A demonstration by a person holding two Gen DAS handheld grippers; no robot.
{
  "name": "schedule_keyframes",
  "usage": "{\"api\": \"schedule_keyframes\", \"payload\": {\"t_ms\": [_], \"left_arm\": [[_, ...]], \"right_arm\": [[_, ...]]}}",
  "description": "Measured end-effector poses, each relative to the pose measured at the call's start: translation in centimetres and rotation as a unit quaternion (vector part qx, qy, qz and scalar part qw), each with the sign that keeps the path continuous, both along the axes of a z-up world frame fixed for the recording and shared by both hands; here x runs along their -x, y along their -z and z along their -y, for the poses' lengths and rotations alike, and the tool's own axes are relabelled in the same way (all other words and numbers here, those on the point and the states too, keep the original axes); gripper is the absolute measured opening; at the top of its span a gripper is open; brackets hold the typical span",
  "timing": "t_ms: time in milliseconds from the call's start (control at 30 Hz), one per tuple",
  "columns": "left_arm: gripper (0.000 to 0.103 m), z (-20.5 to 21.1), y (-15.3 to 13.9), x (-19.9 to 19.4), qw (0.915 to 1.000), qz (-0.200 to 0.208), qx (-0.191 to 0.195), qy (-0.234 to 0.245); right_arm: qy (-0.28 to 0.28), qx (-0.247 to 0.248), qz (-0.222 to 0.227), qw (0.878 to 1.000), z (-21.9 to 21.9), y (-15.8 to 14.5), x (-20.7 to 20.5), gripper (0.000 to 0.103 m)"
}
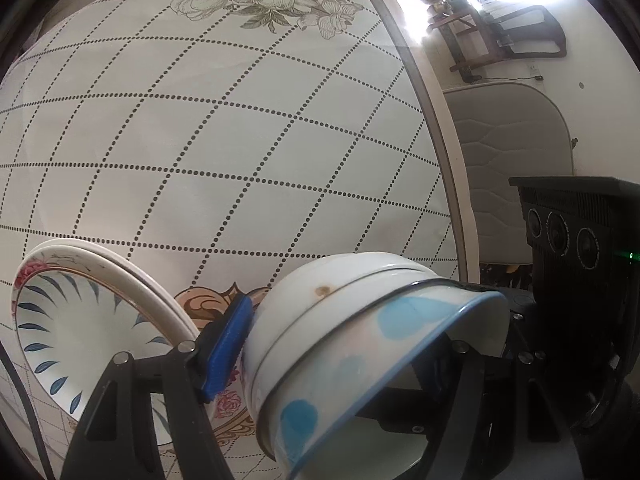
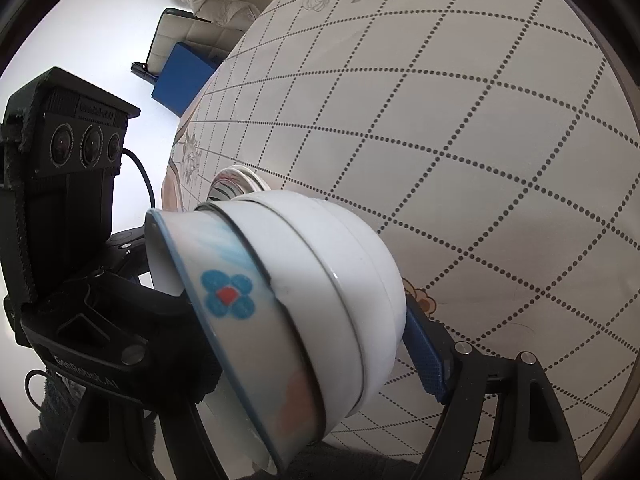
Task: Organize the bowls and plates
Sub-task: 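Lift the bowl stack and carry it over the plate stack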
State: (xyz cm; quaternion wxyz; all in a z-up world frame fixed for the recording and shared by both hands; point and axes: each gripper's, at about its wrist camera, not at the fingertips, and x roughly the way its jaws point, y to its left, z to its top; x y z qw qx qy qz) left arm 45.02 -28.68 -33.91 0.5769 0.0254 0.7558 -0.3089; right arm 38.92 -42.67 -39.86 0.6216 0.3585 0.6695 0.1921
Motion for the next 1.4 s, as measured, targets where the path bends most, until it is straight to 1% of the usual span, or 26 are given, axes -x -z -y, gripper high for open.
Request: {"api": "schedule_keyframes", "payload": {"t_ms": [133, 233, 400, 600, 800, 1000, 1033, 1267, 1400], "left_arm": [[0.071, -2.4, -1.4, -0.6, 0.9999, 0.008, -0.006, 0.004], [0.070, -4.5, -1.9, -1.0, 0.9997, 0.018, -0.014, 0.003], [0.070, -8.2, -1.7, -2.0, 0.9995, 0.020, -0.021, -0.013], [0.070, -11.5, -0.7, -3.7, 0.9987, 0.020, -0.034, -0.032], [0.069, -14.5, 0.7, -5.0, 0.9981, 0.012, -0.040, -0.046], [0.069, -16.1, 2.4, -5.6, 0.9975, 0.001, -0.042, -0.057], [0.069, -16.3, 2.7, -5.7, 0.9975, 0.000, -0.043, -0.056], [0.069, -16.4, 3.8, -5.8, 0.9975, -0.004, -0.048, -0.052], [0.069, -16.6, 4.0, -5.9, 0.9975, -0.002, -0.049, -0.051]], "right_arm": [[0.003, -0.007, 0.000, 1.000, -2.3, -1.4, -0.6, 0.080], [0.006, -0.022, -0.004, 1.000, -5.3, -1.8, -1.4, 0.080], [-0.006, -0.024, 0.000, 1.000, -9.4, -2.3, -2.4, 0.080], [-0.028, -0.024, -0.006, 0.999, -14.1, -1.5, -4.3, 0.080], [-0.045, -0.018, -0.017, 0.999, -17.8, 0.5, -6.4, 0.080], [-0.052, -0.016, -0.029, 0.998, -19.6, 2.2, -7.1, 0.080], [-0.052, -0.014, -0.030, 0.998, -19.1, 2.2, -6.7, 0.080], [-0.055, -0.004, -0.040, 0.998, -19.8, 3.3, -7.1, 0.080], [-0.056, -0.003, -0.048, 0.997, -19.5, 3.4, -6.9, 0.080]]}}
